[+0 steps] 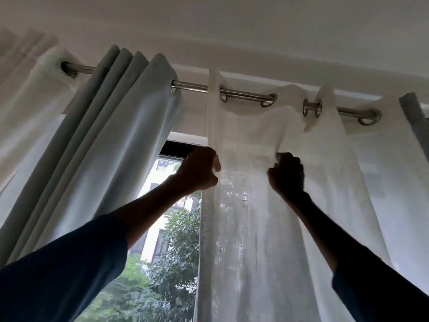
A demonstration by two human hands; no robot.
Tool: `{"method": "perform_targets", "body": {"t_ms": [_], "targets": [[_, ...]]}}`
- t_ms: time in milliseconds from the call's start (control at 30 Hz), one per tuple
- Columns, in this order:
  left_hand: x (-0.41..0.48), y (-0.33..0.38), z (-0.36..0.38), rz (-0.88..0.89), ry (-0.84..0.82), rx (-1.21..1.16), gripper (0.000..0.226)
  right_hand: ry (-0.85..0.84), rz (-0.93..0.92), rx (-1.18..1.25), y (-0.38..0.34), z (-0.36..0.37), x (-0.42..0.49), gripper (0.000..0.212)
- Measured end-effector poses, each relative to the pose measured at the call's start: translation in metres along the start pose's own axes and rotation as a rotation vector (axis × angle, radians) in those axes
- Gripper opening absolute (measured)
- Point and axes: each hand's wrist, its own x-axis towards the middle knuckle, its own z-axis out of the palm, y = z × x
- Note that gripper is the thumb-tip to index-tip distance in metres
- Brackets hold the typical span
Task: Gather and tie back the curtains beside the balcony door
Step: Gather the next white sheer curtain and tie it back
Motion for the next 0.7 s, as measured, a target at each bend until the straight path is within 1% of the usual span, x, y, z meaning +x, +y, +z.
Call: {"method": "perform_targets", "body": {"t_ms": [67,100,133,167,200,233,267,300,333,367,433,500,600,700], "targets": [[-0.002,-0.006,-0.003,-0.03,-0.055,0.001,0.029,-0.033,-0.119,0.029,-0.036,0.011,-0.003,0.054],[-0.003,-0.01,-0.004,-0.041,-0.069,0.013,0.027,-0.058,-0.212,0.041,-0.058,0.017,-0.006,0.061],[-0.004,-0.015,-0.004,-0.05,-0.068,0.025,0.026,-0.08,-0.307,0.038,-0.081,0.023,-0.011,0.063],[-0.005,-0.02,-0.004,-0.062,-0.063,0.029,0.025,-0.084,-0.38,0.043,-0.1,0.027,-0.015,0.056],[-0.007,-0.025,-0.003,-0.071,-0.055,0.029,0.025,-0.078,-0.432,0.052,-0.115,0.029,-0.018,0.043],[-0.01,-0.029,-0.003,-0.077,-0.05,0.034,0.025,-0.062,-0.473,0.071,-0.123,0.03,-0.02,0.032],[-0.014,-0.033,-0.002,-0.079,-0.049,0.041,0.026,-0.045,-0.498,0.095,-0.124,0.03,-0.019,0.025],[-0.019,-0.036,-0.002,-0.085,-0.051,0.041,0.027,-0.039,-0.507,0.102,-0.118,0.03,-0.019,0.022],[-0.024,-0.038,-0.001,-0.09,-0.055,0.027,0.027,-0.039,-0.503,0.091,-0.105,0.032,-0.02,0.025],[-0.03,-0.039,0.0,-0.092,-0.061,0.008,0.028,-0.039,-0.484,0.069,-0.089,0.035,-0.022,0.032],[-0.041,-0.036,0.005,-0.064,-0.073,-0.027,0.028,-0.014,-0.391,0.056,-0.052,0.041,-0.032,0.048],[-0.051,-0.025,0.012,0.0,-0.067,-0.041,0.026,0.03,-0.286,0.105,-0.017,0.048,-0.044,0.054],[-0.064,-0.002,0.029,0.088,-0.023,-0.021,0.025,0.045,-0.226,0.135,0.025,0.061,-0.067,0.053],[-0.078,0.015,0.052,0.121,0.002,-0.047,0.028,0.038,-0.227,0.151,0.042,0.058,-0.098,0.038]]}}
